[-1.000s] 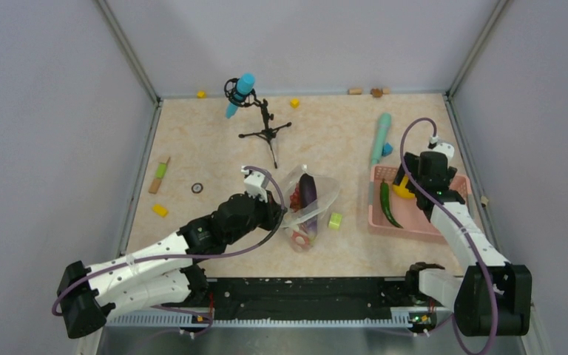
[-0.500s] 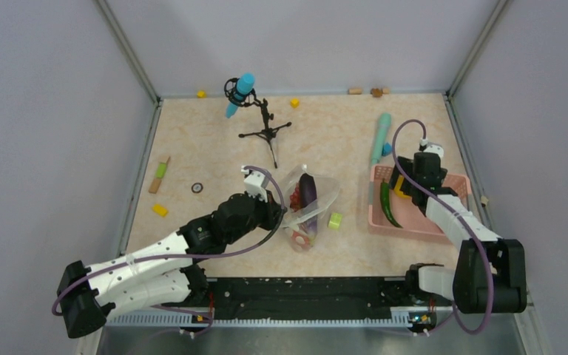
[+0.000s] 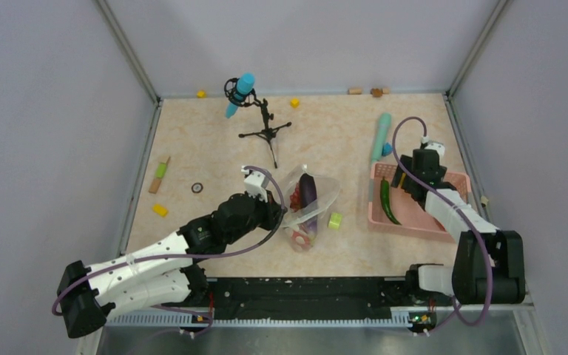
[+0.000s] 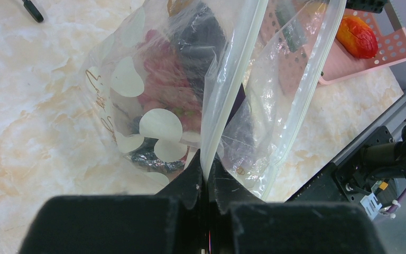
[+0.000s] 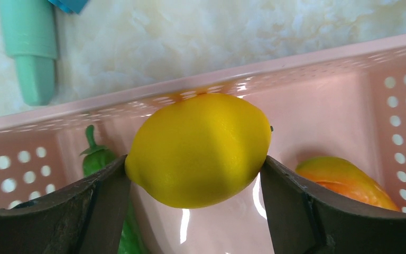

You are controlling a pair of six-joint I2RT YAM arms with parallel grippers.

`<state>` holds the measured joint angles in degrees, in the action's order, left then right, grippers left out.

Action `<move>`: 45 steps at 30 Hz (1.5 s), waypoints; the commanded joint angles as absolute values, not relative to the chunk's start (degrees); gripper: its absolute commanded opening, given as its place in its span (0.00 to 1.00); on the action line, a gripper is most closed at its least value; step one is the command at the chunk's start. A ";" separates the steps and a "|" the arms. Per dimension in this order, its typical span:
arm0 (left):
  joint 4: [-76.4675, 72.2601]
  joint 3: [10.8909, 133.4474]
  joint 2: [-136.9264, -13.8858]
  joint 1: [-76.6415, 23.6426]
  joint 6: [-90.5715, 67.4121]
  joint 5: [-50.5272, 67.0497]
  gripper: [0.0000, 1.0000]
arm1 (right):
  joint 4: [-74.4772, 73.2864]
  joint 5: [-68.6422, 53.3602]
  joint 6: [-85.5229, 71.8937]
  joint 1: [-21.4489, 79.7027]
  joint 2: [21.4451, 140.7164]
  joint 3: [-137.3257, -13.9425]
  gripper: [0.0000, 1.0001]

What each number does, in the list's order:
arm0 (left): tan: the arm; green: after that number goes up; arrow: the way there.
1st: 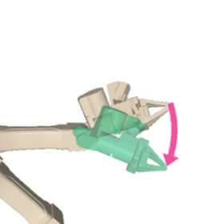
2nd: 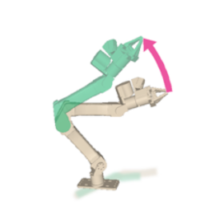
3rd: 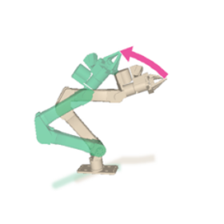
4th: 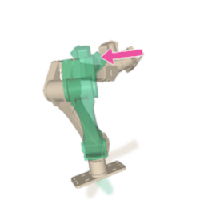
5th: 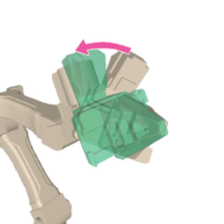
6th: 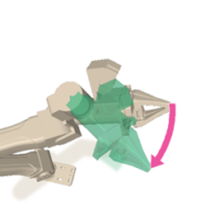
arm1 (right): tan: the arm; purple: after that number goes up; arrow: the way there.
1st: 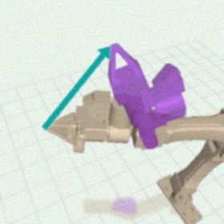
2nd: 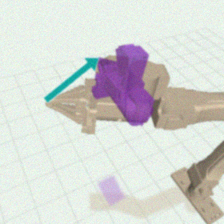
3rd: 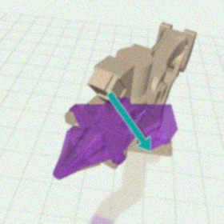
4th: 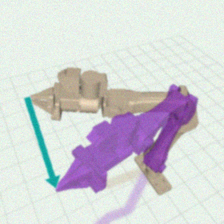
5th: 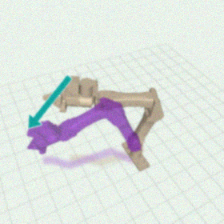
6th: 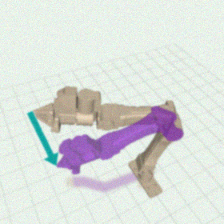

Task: Place the food in the zip-top bag and seal the zipper
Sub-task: Pick up the fake fruit from the bin, then place the fake fruit in the zipper food storage bag.

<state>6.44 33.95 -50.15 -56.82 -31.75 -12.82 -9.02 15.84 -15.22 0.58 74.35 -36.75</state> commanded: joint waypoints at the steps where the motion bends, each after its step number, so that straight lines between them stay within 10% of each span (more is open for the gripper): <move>1: 4.17 34.81 -49.63 -56.78 -31.65 -12.35 0.00 | -7.98 15.87 -14.58 -0.33 64.82 -36.51 0.52; 14: 4.12 34.90 -49.79 -56.74 -31.30 -11.98 0.00 | 23.69 -41.18 -22.38 3.80 40.94 -24.61 0.45; 28: 4.90 34.56 -46.71 -56.71 -31.40 -12.18 0.00 | 11.78 -19.86 -1.78 48.58 56.46 -41.90 0.52; 45: 4.48 34.45 -47.19 -56.77 -31.53 -11.82 0.00 | 6.06 1.46 0.44 54.78 63.54 -45.76 0.82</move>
